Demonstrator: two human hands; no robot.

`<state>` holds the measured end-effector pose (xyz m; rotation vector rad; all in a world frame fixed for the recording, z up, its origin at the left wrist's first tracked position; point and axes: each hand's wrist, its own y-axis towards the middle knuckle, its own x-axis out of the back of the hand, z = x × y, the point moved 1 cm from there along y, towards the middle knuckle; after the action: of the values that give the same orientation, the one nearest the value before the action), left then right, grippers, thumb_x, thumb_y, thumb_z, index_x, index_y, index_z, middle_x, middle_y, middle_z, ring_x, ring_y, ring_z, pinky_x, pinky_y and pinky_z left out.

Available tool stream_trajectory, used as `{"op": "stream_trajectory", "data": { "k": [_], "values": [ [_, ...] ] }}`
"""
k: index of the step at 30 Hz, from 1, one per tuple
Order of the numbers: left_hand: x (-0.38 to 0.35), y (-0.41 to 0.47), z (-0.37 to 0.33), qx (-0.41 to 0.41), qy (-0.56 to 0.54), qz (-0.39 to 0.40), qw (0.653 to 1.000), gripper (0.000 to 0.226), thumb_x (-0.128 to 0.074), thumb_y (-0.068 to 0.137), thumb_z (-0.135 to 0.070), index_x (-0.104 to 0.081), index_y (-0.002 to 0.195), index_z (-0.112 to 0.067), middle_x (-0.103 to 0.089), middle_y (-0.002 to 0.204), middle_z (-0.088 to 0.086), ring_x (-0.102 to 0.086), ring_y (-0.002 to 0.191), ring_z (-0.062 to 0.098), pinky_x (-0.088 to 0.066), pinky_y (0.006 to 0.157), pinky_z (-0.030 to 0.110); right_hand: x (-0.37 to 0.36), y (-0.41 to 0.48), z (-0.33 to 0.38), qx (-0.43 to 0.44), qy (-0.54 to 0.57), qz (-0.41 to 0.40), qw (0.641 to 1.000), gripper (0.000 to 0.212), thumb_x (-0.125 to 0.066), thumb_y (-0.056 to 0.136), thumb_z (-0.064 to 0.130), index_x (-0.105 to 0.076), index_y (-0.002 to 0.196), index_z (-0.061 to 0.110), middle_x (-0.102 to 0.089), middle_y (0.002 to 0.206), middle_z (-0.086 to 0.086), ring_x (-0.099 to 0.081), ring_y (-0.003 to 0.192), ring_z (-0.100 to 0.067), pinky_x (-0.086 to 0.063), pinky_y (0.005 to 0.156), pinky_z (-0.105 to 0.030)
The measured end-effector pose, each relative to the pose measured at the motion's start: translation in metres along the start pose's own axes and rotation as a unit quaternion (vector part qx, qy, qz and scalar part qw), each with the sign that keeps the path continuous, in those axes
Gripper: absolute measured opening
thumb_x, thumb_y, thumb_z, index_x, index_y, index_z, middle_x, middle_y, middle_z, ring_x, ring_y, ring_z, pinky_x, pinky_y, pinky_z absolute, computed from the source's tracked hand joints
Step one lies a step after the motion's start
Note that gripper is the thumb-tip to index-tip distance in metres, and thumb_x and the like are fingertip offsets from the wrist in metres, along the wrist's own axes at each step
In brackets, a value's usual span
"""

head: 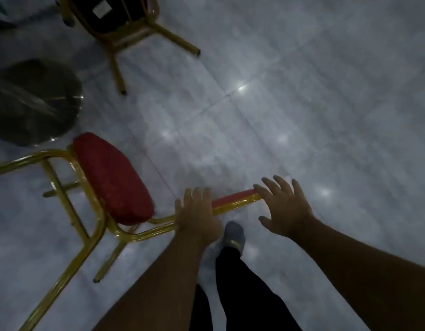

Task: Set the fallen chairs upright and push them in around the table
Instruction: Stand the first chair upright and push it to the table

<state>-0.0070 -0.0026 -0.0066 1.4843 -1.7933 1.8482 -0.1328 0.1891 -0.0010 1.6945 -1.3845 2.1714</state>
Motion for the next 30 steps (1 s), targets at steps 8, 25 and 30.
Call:
{"op": "stream_trajectory", "data": {
  "k": [8,25,30],
  "values": [
    [-0.141,0.109,-0.05,0.015,0.082,-0.01,0.996,0.088,-0.064,0.089,-0.053,-0.019,0.156,-0.019,-0.031,0.159,0.011,-0.027,0.147,0.036,-0.026,0.115,0.062,-0.143,0.097,-0.043,0.043,0.019,0.0,0.999,0.082,-0.068,0.085,0.038,-0.023,0.152,0.02,-0.021,0.161,-0.013,-0.018,0.146,-0.037,-0.019,0.117,-0.053],
    [-0.173,0.104,-0.038,-0.025,0.075,-0.195,0.977,0.026,-0.079,0.075,-0.012,-0.064,0.096,-0.017,-0.064,0.079,0.008,-0.063,0.066,0.033,-0.053,0.064,0.05,-0.164,0.106,-0.031,0.159,0.181,-0.133,0.961,0.034,-0.069,0.07,-0.007,-0.067,0.101,0.007,-0.069,0.09,-0.015,-0.064,0.077,-0.036,-0.056,0.057,-0.041],
    [-0.154,0.058,-0.026,-0.047,0.051,-0.187,0.98,0.039,-0.081,0.071,-0.014,-0.066,0.107,-0.018,-0.069,0.09,0.008,-0.066,0.076,0.035,-0.053,0.07,0.056,-0.133,0.067,-0.015,0.188,0.141,-0.133,0.963,0.027,-0.052,0.079,0.004,-0.066,0.102,0.008,-0.069,0.087,-0.012,-0.063,0.074,-0.034,-0.055,0.057,-0.044]
  ]
}}
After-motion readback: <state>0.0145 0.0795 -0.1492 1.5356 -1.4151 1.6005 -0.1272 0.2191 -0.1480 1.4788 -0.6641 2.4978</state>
